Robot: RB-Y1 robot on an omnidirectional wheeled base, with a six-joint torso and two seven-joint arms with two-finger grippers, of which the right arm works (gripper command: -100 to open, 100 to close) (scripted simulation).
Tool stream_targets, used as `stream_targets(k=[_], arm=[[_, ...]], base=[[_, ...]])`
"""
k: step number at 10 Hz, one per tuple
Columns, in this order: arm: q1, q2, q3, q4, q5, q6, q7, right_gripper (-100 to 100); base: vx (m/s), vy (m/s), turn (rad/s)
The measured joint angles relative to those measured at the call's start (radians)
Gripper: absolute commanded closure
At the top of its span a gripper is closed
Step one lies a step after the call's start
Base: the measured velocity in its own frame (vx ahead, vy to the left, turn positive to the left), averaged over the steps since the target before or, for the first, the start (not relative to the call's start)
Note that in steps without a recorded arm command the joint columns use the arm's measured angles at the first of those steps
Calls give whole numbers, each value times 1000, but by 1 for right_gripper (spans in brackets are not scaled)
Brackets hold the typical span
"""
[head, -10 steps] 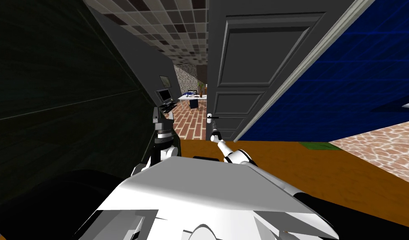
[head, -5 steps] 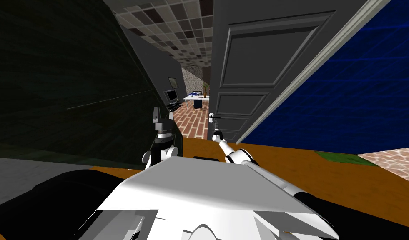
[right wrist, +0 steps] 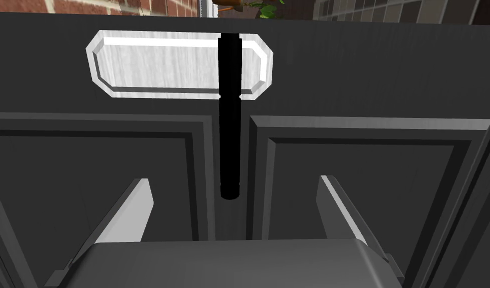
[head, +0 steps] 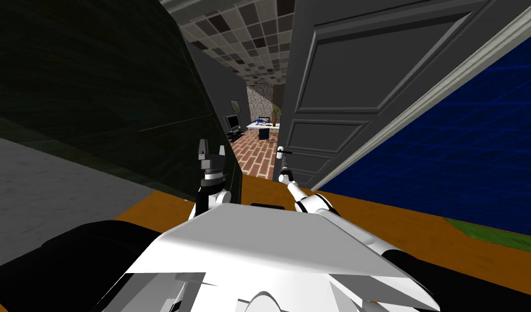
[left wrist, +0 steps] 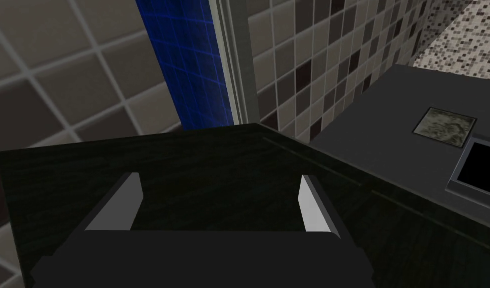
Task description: Pull the door open
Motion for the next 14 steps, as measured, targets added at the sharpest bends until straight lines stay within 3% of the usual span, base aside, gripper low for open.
stream_targets(k=[1, 2, 4, 5, 7, 8, 9, 10, 12, 13, 14], arm=[[11, -10, -11, -17, -5, 2, 5, -100], [-5, -13, -11, 11, -5, -7, -2, -100], [-7, -34, -33, 13, -15, -10, 1, -100], [-31, -42, -37, 61, -16, -30, -13, -100], [-37, -59, -67, 71, -29, -38, -10, -100], [-21, -66, -86, 47, -37, -33, 8, -100], [-27, -78, -95, 64, -40, -38, 3, -100], [-3, -82, -123, 25, -52, -29, 25, -100], [-31, -88, -123, 75, -51, -48, 6, -100], [-78, -100, -125, 170, -49, -78, -32, -100], [-71, -100, -138, 174, -53, -85, -35, -100]], base=[[-59, -12, 110], [-63, 1, 269], [-78, 22, 368], [-66, 38, 329], [-30, 36, 260], [16, 19, 324], [70, -8, 353], [64, -25, 56], [62, -29, 83], [130, -59, 116], [76, -41, -21]])
